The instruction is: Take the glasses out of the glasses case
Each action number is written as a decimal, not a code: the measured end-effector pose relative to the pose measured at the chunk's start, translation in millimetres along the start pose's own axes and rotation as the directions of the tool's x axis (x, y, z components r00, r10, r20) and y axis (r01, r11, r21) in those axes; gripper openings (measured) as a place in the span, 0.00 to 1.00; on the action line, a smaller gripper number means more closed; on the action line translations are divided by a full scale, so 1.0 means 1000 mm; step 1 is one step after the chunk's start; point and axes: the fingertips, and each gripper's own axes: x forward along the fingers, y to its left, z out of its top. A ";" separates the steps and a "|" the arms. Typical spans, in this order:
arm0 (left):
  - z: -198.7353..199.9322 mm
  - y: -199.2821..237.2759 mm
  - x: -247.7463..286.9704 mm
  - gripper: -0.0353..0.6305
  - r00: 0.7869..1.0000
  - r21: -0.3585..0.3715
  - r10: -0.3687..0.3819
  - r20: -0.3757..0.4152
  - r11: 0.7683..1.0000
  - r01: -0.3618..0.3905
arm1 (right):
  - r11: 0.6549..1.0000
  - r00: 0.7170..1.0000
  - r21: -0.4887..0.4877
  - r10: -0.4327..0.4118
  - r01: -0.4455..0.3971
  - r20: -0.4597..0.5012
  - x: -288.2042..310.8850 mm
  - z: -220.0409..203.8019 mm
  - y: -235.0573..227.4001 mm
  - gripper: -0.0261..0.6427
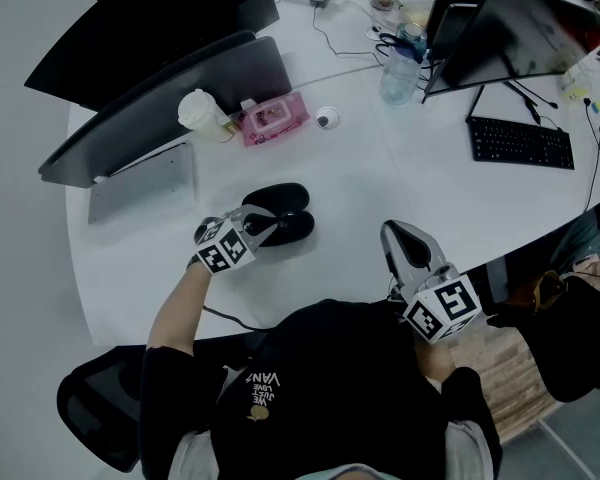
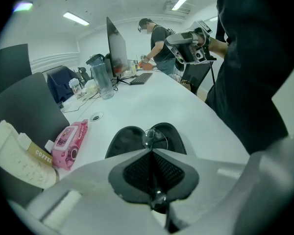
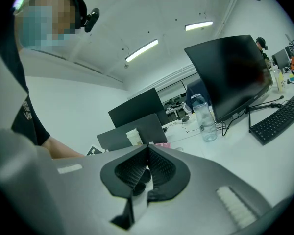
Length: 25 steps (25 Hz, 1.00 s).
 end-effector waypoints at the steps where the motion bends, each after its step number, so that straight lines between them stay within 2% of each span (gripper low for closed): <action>1: 0.001 0.000 -0.001 0.07 1.000 0.000 0.005 0.001 1.000 -0.005 | 1.000 1.000 0.000 0.002 -0.002 0.002 -0.001 0.001 0.000 0.04; 14: 0.013 0.002 -0.018 0.06 0.994 -0.037 0.099 0.035 0.995 -0.098 | 1.000 1.000 -0.006 0.014 -0.014 0.008 -0.015 0.002 0.006 0.04; 25: 0.032 0.005 -0.034 0.07 0.974 -0.099 0.202 0.100 0.976 -0.193 | 1.000 1.000 -0.010 0.017 -0.017 0.005 -0.027 0.001 0.011 0.04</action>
